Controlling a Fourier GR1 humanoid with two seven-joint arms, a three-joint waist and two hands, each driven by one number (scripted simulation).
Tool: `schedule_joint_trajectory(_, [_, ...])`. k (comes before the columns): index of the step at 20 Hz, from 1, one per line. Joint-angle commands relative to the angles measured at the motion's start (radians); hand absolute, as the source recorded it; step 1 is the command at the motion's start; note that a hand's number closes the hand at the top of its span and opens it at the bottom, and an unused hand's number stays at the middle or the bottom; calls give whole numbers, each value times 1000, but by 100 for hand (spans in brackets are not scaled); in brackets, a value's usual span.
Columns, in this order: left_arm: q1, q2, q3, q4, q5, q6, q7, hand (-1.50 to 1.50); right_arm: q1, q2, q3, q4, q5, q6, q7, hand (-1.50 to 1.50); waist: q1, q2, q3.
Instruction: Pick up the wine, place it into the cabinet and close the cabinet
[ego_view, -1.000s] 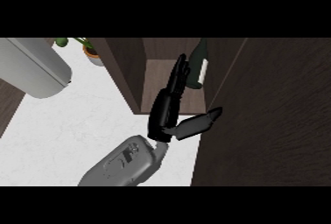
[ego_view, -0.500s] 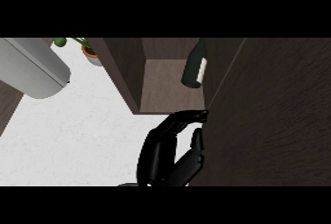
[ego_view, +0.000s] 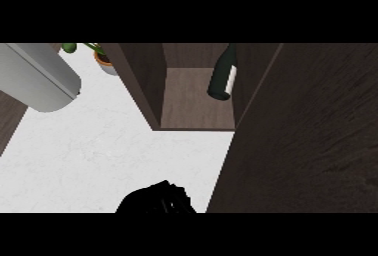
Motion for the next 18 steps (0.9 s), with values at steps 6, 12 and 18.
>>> schedule_joint_trajectory(6, [203,264,135,-147,129,-234,-91,150,-34,97,144,-23,-157,18,53,150,15,1,-4])
schedule_joint_trajectory(12, [344,410,331,-236,270,-379,-149,150,-79,191,312,2,-68,-25,95,150,21,-6,-5])
schedule_joint_trajectory(18, [453,524,588,-140,423,-596,-218,150,-202,218,438,161,13,-69,54,150,27,-4,-5])
